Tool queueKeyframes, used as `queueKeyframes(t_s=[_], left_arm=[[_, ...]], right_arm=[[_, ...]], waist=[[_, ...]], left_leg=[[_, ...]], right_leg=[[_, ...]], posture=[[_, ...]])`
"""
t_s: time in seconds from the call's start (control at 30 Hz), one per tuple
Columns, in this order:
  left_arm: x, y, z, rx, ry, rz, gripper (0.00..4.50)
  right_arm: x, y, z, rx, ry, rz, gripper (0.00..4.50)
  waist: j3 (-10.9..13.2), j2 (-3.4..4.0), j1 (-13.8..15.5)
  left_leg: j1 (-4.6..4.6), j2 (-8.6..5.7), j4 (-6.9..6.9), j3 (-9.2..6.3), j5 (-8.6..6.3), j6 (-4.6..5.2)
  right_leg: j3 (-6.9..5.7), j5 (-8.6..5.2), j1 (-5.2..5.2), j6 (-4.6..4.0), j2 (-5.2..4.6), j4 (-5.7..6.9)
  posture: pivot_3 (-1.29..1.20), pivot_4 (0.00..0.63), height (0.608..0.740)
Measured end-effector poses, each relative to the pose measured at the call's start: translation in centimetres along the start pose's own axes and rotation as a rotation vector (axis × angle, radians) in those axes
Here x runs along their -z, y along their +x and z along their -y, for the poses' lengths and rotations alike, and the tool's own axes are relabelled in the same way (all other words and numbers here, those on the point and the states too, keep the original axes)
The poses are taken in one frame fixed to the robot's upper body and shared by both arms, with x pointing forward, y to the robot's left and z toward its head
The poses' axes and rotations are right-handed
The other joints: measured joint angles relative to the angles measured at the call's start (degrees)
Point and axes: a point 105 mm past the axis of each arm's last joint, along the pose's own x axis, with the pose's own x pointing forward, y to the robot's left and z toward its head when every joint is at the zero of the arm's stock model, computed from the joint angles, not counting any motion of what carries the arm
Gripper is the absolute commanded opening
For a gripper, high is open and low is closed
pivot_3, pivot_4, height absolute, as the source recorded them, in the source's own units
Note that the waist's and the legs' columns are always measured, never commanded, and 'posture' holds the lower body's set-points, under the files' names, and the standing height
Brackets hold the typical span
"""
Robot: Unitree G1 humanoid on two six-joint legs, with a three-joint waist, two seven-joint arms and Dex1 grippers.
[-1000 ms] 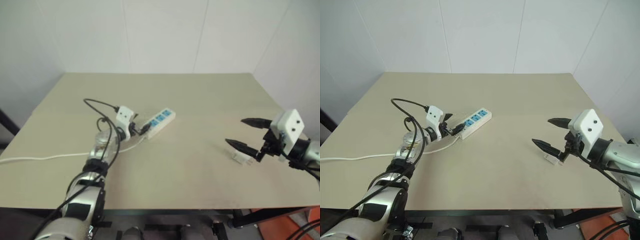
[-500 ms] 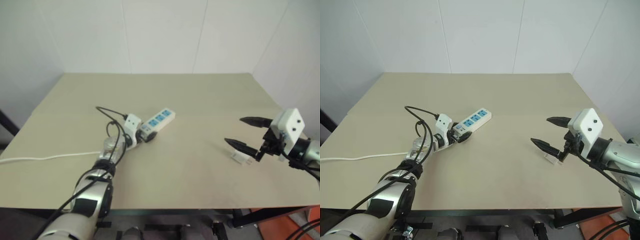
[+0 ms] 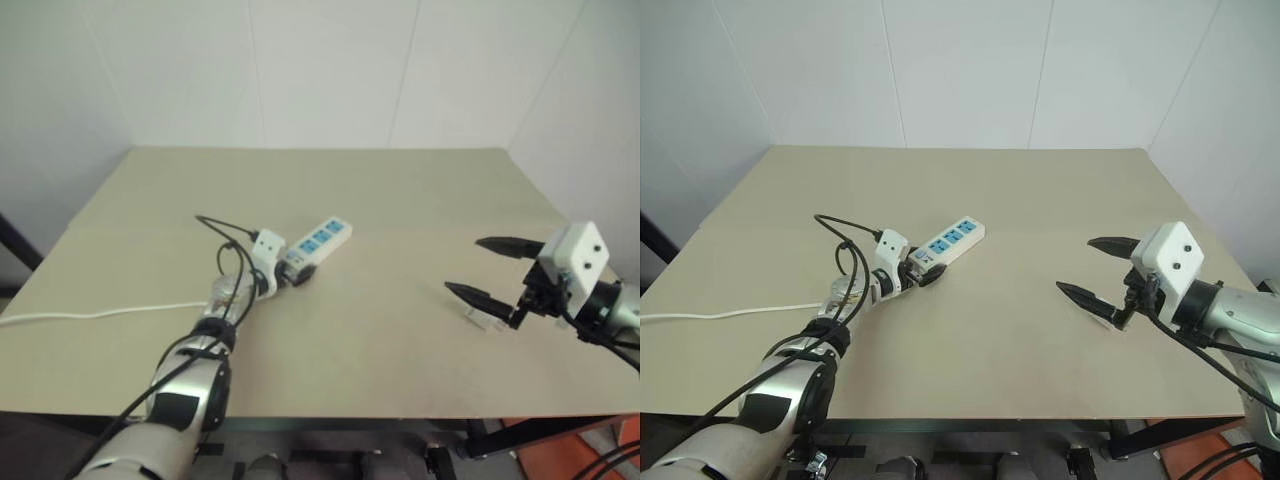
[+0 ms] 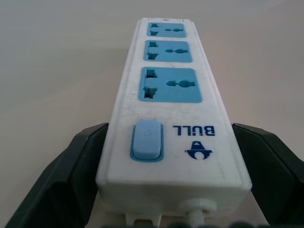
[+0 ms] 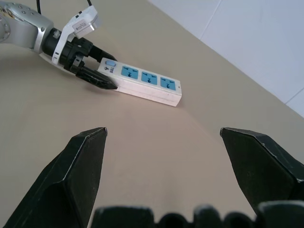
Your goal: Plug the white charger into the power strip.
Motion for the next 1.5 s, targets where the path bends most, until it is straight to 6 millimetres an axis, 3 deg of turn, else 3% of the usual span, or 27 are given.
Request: queueKeyframes(t_s=[0.13,0.5,0.93,1.07,1.2,1.37,1.5], left_arm=[[0.1,-0.1,0.3,0.029,-0.009,-0.003,3.3],[0.2,-0.2,0.5,0.059,0.024,-0.012,3.3],[0.5,-3.1,6.2,0.6,0.185,0.001,3.3],[-0.3,-3.9,7.4,0.689,0.225,0.029,3.3],[-0.9,-4.4,8.4,0.7,0.212,0.072,3.3],[1.3,-5.4,10.2,0.732,0.176,0.023,3.3],[1.5,-5.8,10.6,0.759,0.189,-0.014,3.3]], right_arm=[[-0.2,0.0,0.0,0.007,0.002,0.004,4.5],[-1.2,-0.1,0.3,0.009,0.005,0.035,4.5],[-0.7,-0.1,1.4,0.009,0.011,-0.022,4.5],[-0.2,0.1,2.0,-0.009,0.022,-0.073,4.5],[0.7,0.5,2.8,-0.014,0.052,-0.177,4.5],[2.3,1.1,4.1,-0.014,0.135,-0.397,4.5],[2.7,2.1,4.5,-0.038,0.205,-0.546,4.5]], waist=[[-0.03,0.0,-0.01],[-0.12,0.0,-0.02],[-0.12,0.03,-0.07],[-0.12,0.03,-0.05],[-0.12,0.05,-0.11],[-0.1,0.11,-0.25],[-0.12,0.16,-0.42]], left_leg=[[0.0,0.0,0.0,0.0,0.0,0.0],[0.02,0.0,0.0,0.0,0.0,0.0],[-0.11,0.01,0.0,0.0,0.0,0.0],[-0.12,0.02,0.03,0.01,0.0,0.01],[-0.09,0.03,0.04,0.02,0.0,0.01],[-0.1,0.05,0.03,0.04,0.0,0.01],[-0.06,0.06,0.04,0.08,0.0,0.01]], right_leg=[[0.0,0.0,0.01,0.0,0.0,0.0],[0.0,0.0,0.03,0.0,0.0,-0.01],[0.02,0.01,-0.12,-0.04,0.0,0.01],[0.03,0.02,-0.13,-0.05,0.0,0.02],[0.05,0.02,-0.12,-0.05,0.0,0.02],[0.06,0.02,-0.19,-0.11,0.02,0.04],[0.08,0.02,-0.19,-0.14,0.03,0.04]], posture=[[0.0,0.15,0.74],[0.0,0.15,0.74],[0.0,0.15,0.74],[0.0,0.15,0.74],[0.0,0.15,0.74],[0.0,0.15,0.74],[0.0,0.15,0.74]])
